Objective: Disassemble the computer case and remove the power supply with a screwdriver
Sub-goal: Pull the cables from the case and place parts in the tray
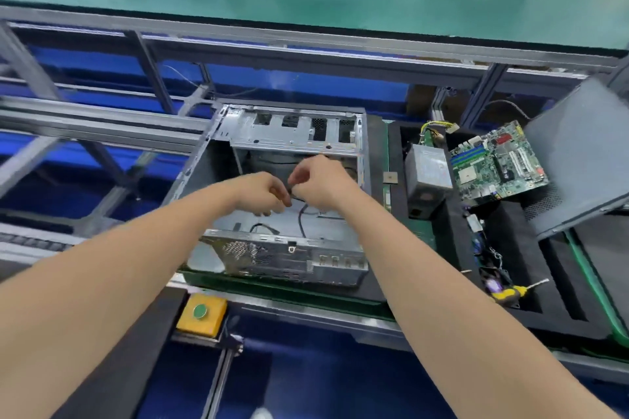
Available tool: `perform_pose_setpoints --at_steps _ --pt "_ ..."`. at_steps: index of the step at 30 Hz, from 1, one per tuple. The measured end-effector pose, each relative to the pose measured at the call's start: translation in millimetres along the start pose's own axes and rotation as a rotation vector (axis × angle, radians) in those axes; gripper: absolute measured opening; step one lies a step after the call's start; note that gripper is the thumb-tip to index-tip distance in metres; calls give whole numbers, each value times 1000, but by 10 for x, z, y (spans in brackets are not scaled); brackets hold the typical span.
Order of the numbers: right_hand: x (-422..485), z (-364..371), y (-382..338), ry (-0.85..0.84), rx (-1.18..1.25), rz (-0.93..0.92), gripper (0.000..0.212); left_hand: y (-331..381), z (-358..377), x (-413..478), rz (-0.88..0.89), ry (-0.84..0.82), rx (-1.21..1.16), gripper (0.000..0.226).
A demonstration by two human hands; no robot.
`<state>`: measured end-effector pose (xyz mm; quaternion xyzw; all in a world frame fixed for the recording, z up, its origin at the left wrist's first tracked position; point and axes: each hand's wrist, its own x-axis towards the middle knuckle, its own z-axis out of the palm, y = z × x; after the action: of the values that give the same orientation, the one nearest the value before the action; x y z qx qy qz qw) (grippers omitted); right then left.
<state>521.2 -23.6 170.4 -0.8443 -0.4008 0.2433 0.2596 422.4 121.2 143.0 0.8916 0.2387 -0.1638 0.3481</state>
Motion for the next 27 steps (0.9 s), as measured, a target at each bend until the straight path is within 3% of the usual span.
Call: perform_pose_setpoints --at_steps 2,5,7,11,13,15,17,19,22,25,27 --pt "168 162 -54 -310 -196 76 29 -270 27 30 -44 -218 88 21" --pt "335 402 8 -538 -298 154 40 -471 73 110 44 -323 270 34" --pt "363 520 67 -611 -277 149 39 -512 52 136 119 -345 335 32" --pt "370 629 157 -689 -200 158 38 -565 7 154 282 -551 442 14" --pt "358 607 178 -759 -80 217 44 -602 -5 173 302 -552 440 14" --pt "337 567 187 -804 -33 200 35 -654 -17 215 310 -507 378 17" --pt "314 558 197 -752 -82 152 31 -685 -34 241 276 -479 221 10" --pt "288 539 195 -598 -82 149 35 -681 -69 264 226 -451 15 18" --pt "266 441 217 -366 71 166 26 -628 -135 332 258 -377 -171 21" --pt "224 296 264 -202 228 179 29 -497 -205 364 296 -247 -301 33" --pt "188 178 276 -95 307 180 38 -380 -221 400 279 -251 -405 42"
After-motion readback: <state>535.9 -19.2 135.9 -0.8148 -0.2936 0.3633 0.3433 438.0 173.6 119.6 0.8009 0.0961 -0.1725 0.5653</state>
